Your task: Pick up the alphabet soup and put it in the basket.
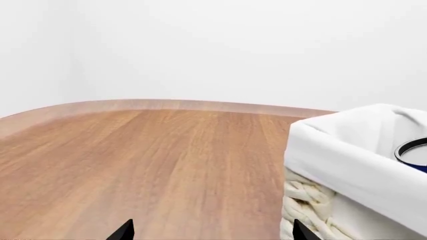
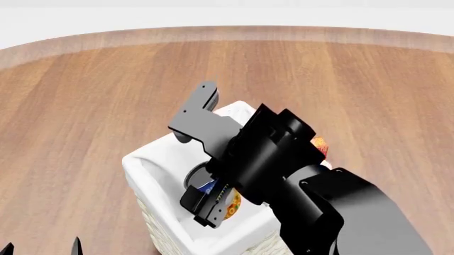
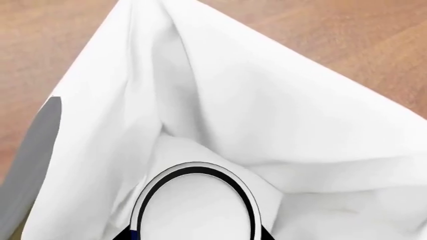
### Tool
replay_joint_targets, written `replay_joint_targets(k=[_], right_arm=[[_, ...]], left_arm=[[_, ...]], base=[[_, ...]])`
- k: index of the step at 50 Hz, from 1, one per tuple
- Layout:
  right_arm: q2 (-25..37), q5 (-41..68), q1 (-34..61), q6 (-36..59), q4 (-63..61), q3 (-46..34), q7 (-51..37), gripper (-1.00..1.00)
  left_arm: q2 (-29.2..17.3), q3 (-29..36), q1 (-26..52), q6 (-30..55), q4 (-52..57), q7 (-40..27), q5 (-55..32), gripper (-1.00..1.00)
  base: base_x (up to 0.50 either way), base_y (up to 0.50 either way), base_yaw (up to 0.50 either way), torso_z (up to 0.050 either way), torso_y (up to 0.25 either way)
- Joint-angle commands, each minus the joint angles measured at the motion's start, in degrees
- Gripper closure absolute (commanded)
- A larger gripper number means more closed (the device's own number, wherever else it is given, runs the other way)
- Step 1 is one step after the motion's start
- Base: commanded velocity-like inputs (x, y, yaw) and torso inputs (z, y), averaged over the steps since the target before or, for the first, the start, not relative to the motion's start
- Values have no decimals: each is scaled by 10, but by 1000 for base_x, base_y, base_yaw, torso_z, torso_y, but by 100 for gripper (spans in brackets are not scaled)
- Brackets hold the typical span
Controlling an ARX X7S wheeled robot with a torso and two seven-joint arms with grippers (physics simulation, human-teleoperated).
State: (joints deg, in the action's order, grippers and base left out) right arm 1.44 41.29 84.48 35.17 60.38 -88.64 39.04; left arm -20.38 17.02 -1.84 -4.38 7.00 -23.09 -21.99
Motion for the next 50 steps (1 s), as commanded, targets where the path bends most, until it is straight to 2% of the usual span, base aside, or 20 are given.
replay_joint_targets(k=[1, 50], right_arm=[[-14, -11, 4, -9, 6, 20, 14, 100], [-14, -2, -8, -14, 10, 22, -8, 100]], left_arm=[[8, -12, 11, 5, 0, 26, 4, -100], [6, -5, 13, -4, -15, 29, -1, -100]], base=[[0, 0, 0, 0, 0], [0, 0, 0, 0, 0]])
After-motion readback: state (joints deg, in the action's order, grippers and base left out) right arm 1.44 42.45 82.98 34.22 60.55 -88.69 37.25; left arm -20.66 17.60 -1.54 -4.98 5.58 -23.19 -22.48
